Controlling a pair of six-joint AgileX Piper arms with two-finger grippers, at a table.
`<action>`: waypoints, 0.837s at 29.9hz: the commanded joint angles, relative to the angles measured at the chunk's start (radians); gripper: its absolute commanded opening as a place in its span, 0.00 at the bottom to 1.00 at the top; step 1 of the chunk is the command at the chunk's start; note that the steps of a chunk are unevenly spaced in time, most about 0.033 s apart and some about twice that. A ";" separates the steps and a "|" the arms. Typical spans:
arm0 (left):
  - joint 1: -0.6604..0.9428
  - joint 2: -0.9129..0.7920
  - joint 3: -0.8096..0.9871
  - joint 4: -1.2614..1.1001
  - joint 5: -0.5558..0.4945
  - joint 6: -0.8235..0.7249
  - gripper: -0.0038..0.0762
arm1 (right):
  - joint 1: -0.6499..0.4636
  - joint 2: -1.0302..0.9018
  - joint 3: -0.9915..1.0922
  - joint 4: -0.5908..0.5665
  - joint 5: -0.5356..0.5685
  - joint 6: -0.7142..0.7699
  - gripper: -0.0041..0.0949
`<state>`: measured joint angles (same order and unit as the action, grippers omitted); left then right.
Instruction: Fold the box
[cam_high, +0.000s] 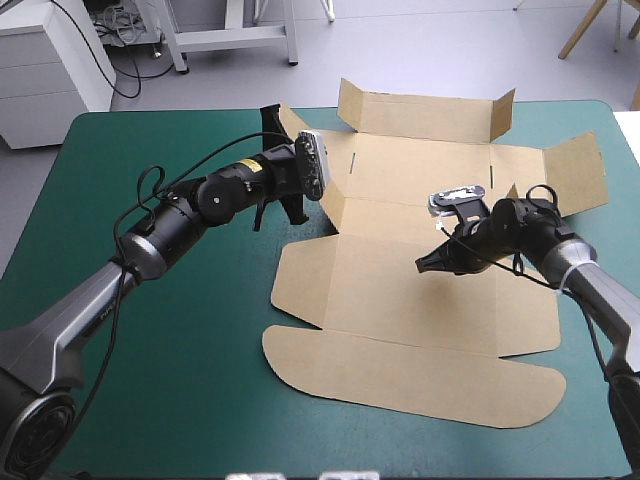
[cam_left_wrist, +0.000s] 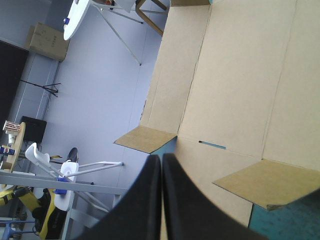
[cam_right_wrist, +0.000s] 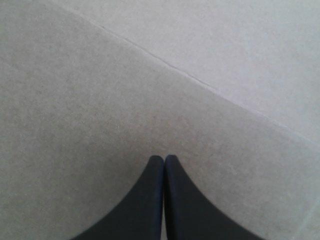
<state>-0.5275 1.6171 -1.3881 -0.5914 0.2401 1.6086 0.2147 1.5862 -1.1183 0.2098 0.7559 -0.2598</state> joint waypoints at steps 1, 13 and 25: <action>-0.006 -0.045 -0.036 -0.021 -0.059 -0.014 0.04 | 0.001 -0.034 -0.032 -0.001 -0.023 0.000 0.02; -0.006 -0.045 -0.036 -0.021 -0.070 -0.014 0.04 | 0.001 -0.034 -0.032 -0.001 -0.023 0.000 0.02; -0.006 -0.045 -0.036 -0.021 -0.074 -0.014 0.04 | 0.001 -0.034 -0.032 -0.001 -0.032 0.000 0.02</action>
<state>-0.5275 1.6171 -1.3881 -0.5906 0.2262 1.6083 0.2147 1.5862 -1.1183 0.2098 0.7559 -0.2574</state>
